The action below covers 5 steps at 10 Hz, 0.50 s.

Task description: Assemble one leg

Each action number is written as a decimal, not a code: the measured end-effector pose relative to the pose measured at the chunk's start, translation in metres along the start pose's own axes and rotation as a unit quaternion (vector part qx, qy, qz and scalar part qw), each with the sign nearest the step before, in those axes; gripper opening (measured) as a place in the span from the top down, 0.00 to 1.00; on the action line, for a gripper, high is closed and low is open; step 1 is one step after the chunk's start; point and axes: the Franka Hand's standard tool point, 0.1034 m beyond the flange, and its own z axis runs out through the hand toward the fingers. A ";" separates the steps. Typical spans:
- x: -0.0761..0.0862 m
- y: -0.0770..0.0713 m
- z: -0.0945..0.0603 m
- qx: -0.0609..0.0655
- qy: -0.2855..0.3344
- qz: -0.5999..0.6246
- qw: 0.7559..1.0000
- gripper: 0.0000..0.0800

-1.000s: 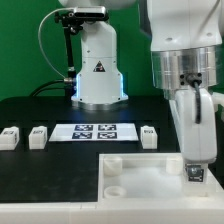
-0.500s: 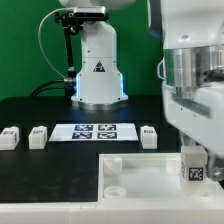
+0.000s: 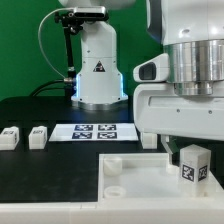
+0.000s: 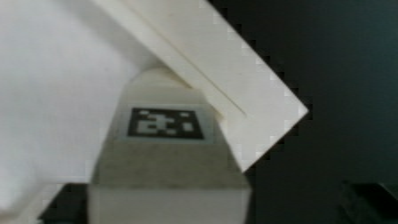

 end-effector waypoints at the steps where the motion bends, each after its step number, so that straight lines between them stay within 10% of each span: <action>1: 0.000 0.000 0.002 -0.003 0.015 -0.104 0.995 0.19; 5: -0.012 -0.006 0.002 -0.013 0.014 -0.382 0.924 0.19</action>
Offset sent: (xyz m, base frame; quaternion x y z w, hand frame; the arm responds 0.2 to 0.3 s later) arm -0.0150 0.0215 0.0043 0.0301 -0.0352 -0.2280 0.9726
